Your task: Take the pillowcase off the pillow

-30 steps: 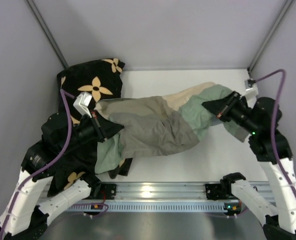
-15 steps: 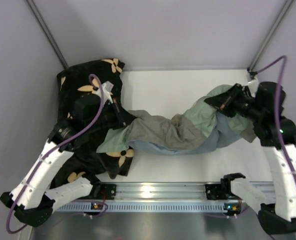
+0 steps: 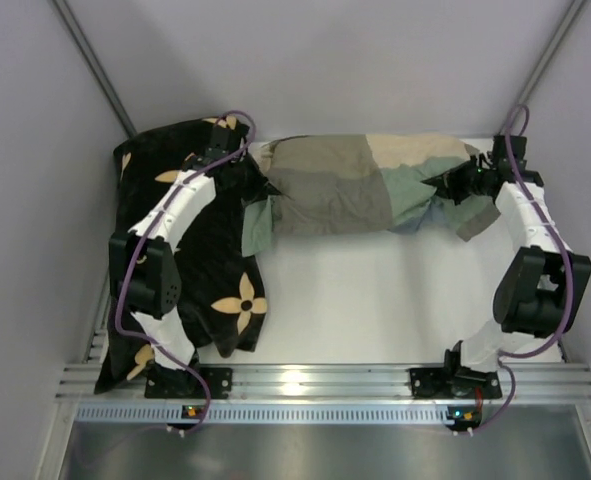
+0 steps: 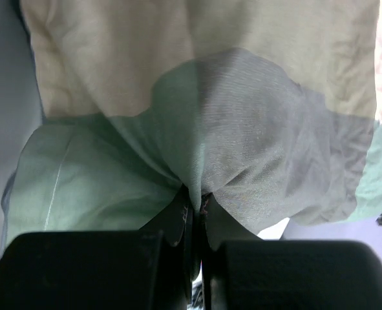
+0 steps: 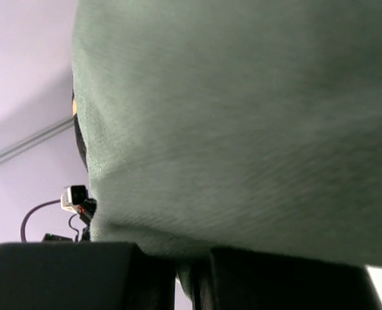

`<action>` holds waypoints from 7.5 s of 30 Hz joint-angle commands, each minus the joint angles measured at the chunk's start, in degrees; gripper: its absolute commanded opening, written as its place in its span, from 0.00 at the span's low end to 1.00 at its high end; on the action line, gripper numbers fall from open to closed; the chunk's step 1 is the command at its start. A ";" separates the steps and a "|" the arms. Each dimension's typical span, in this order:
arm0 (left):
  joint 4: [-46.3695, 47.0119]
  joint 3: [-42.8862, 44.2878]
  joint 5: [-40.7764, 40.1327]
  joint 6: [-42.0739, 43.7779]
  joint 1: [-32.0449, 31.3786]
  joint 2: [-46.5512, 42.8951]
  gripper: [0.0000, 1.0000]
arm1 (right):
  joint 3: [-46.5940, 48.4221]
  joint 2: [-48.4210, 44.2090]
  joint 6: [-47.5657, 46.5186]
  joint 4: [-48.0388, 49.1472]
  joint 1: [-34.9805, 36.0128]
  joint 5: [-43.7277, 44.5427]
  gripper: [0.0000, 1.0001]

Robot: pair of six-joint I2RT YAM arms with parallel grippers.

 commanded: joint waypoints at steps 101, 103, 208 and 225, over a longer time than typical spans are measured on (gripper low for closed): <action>-5.32 33.75 -25.01 20.62 -46.13 24.39 0.86 | -23.91 -38.95 -30.00 -11.28 -0.05 30.12 0.64; -5.06 33.84 -25.62 20.53 -46.92 24.83 0.86 | -23.91 -38.60 -30.52 -11.54 -1.02 30.04 0.64; 5.49 -14.49 -29.93 18.94 -10.90 -8.72 0.00 | -32.60 -28.49 -16.55 -14.54 37.56 62.03 0.00; 7.50 -8.71 -11.31 26.85 -23.60 -14.28 0.66 | -34.10 -25.67 -17.61 -8.21 36.50 55.97 0.00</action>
